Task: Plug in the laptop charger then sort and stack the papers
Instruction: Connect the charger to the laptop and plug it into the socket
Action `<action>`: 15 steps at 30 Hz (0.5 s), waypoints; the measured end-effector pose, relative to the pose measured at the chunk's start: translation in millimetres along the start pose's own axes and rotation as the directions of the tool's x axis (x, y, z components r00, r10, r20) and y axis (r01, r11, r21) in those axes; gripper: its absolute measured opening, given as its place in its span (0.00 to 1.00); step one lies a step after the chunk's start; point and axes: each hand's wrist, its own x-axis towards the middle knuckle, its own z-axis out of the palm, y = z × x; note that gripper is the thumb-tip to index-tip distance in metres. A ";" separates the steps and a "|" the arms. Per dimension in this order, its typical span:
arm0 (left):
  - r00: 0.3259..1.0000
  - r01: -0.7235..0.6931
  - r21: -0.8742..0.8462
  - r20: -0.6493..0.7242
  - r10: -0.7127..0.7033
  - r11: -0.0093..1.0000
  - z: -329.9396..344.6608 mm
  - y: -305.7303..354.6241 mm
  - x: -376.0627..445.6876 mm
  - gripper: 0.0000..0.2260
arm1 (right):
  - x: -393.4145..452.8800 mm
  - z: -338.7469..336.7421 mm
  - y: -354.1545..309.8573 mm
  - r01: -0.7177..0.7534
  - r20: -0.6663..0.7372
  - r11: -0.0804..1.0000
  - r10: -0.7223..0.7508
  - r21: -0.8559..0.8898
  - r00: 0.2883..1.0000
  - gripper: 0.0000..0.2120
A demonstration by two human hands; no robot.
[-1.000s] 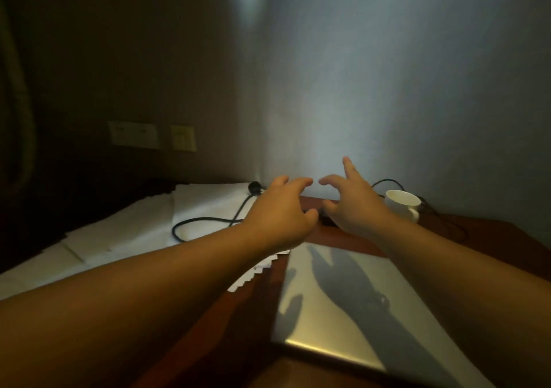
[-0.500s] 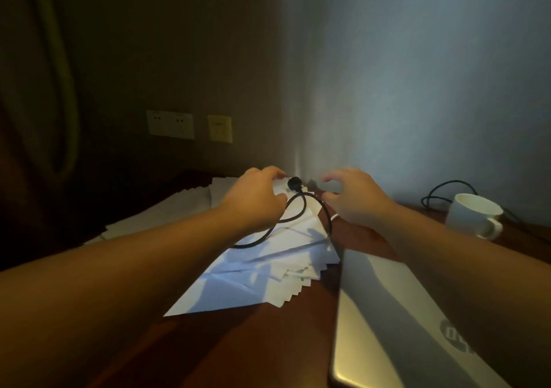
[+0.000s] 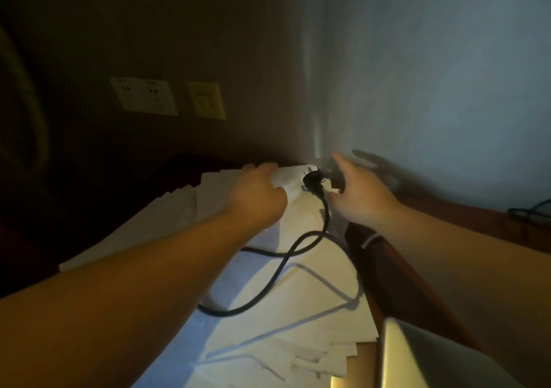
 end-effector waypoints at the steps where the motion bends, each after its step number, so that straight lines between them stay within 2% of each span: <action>1: 1.000 0.017 -0.049 0.005 -0.017 0.999 0.1 -2.3 3.6 0.22 | 5.3 3.6 -2.7 -0.033 0.015 0.999 0.033 -0.005 0.999 0.29; 4: 0.993 0.077 -0.107 0.094 -0.067 0.991 -2.6 -4.1 8.9 0.16 | 17.1 12.7 -15.1 -0.157 0.100 0.987 0.160 -0.031 0.982 0.12; 6: 0.984 0.113 -0.101 0.151 -0.097 0.988 -7.6 -3.4 11.1 0.14 | 24.6 19.2 -18.3 -0.193 0.138 0.978 0.203 -0.080 0.969 0.07; 11: 0.955 0.185 -0.112 0.254 -0.152 0.976 -23.2 -1.8 16.9 0.13 | 35.8 16.9 -22.8 -0.288 0.137 0.950 0.303 -0.118 0.943 0.09; 15: 0.921 0.339 -0.328 0.308 -0.239 0.882 -38.2 0.6 11.1 0.14 | 33.8 -2.6 -43.3 -0.272 0.065 0.961 0.269 0.054 0.961 0.12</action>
